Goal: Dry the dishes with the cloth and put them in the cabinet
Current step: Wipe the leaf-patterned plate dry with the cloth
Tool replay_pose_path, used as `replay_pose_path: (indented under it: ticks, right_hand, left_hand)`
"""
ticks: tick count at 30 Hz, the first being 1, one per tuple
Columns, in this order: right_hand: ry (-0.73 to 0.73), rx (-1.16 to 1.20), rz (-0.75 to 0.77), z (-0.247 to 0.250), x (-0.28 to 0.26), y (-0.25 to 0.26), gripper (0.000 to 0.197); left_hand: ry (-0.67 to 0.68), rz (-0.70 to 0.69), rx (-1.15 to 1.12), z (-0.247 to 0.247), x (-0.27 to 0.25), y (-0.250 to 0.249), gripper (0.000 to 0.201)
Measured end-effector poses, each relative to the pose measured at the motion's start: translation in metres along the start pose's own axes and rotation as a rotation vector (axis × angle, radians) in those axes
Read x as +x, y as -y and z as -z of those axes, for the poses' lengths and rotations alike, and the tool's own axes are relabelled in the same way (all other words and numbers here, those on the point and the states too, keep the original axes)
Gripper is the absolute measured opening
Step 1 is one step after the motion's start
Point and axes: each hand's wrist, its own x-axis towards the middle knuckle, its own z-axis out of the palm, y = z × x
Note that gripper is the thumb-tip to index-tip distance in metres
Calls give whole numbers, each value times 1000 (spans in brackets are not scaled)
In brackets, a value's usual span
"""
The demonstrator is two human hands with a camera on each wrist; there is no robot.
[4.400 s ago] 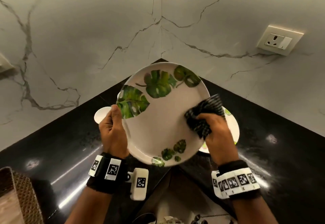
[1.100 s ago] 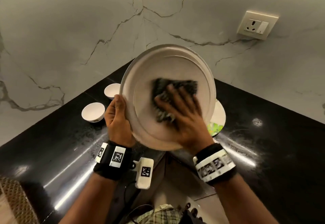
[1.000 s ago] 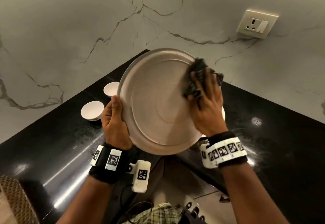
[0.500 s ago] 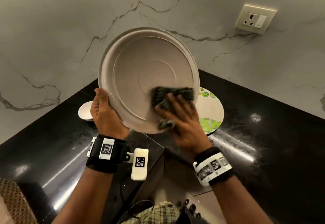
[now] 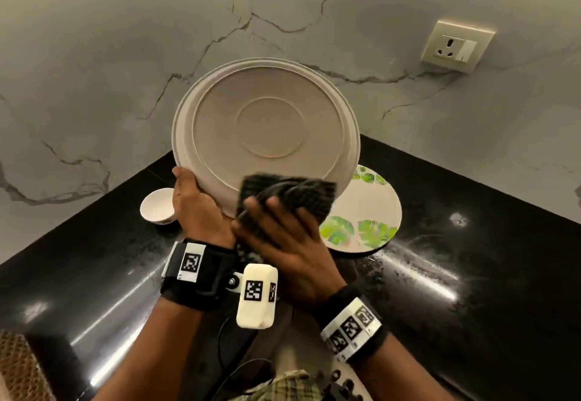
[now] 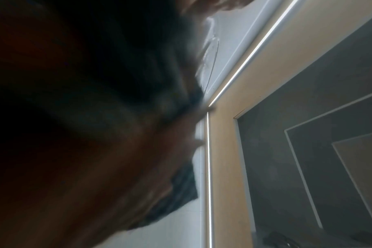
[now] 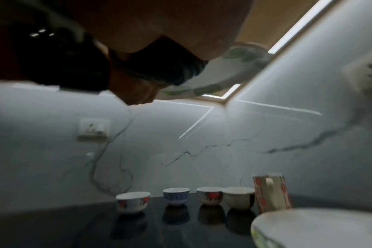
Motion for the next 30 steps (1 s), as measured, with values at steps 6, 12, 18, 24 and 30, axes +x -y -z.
replay_pose_path:
  ticks: [6, 12, 18, 24, 30]
  right_hand:
    - [-113, 31, -182, 4, -8, -30, 60]
    - [-436, 860, -800, 17, 9, -74, 52]
    - [-465, 1213, -990, 51, 29, -105, 50]
    - [-380, 927, -779, 57, 44, -120, 46]
    - [-84, 137, -281, 51, 61, -77, 39]
  left_hand:
    - [141, 30, 65, 4, -6, -12, 33]
    - [376, -21, 202, 28, -6, -29, 31]
    - [617, -142, 438, 31, -9, -33, 25]
    - [872, -349, 637, 28, -12, -31, 29]
    - [987, -525, 915, 25, -19, -11, 48]
